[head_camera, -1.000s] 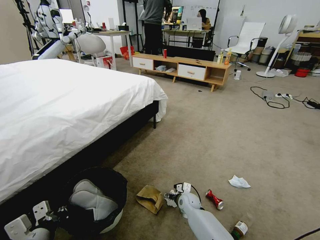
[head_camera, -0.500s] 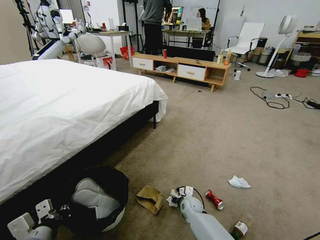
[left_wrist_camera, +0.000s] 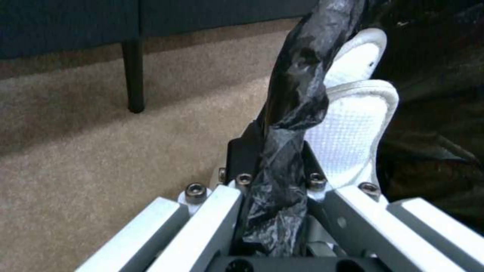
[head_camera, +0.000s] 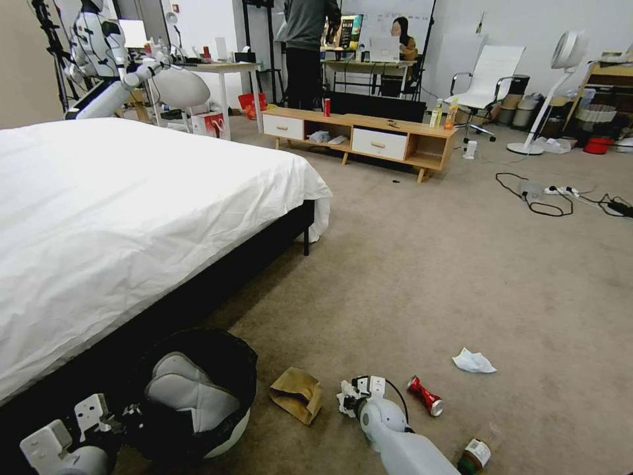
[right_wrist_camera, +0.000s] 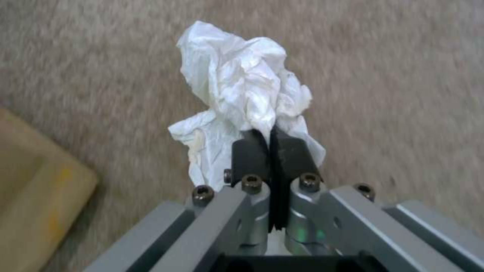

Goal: Pick up the trash bin and place the garbage on the floor into it.

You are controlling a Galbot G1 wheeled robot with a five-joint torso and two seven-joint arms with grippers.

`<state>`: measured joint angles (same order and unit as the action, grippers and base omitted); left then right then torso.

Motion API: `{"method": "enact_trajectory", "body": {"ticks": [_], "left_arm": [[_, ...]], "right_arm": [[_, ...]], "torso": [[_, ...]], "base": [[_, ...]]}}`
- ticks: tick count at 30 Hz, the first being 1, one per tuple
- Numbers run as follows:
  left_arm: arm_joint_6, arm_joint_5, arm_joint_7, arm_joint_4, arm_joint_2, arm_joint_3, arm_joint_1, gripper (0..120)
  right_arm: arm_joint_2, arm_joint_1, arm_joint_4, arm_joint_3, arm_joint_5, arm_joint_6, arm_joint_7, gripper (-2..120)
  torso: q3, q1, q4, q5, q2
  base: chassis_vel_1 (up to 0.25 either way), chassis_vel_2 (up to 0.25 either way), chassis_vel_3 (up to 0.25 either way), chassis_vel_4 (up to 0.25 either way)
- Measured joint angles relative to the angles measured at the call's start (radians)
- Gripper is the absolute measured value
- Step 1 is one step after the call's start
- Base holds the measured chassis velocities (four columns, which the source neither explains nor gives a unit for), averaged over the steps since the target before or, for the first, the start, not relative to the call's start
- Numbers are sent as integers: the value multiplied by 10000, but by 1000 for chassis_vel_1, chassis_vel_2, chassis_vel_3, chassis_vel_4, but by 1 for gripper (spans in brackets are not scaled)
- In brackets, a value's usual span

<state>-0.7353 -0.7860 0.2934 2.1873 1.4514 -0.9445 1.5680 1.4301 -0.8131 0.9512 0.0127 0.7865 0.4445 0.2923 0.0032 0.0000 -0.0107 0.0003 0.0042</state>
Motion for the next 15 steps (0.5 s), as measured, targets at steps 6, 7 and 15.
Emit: {"method": "enact_trajectory", "body": {"ticks": [6,7,15], "left_arm": [[0,-32,36,122,17,43,23,2],[0,-53,44,145,12,59,14,2],[0,-161,88,160,-82,250,-147,2]], "right_arm": [[-742,-553,1719,-48,643,21,324,0],[-869,-636,2163,-12,790,19,386,0],[-2104,-1225,5350,432,1738,130,992,0]], "torso": [[4,1,-6,-2,-5],[3,1,-5,-1,-5],[1,1,-1,2,-5]], "base": [[0,0,0,0],[0,0,0,0],[0,0,0,0]]}}
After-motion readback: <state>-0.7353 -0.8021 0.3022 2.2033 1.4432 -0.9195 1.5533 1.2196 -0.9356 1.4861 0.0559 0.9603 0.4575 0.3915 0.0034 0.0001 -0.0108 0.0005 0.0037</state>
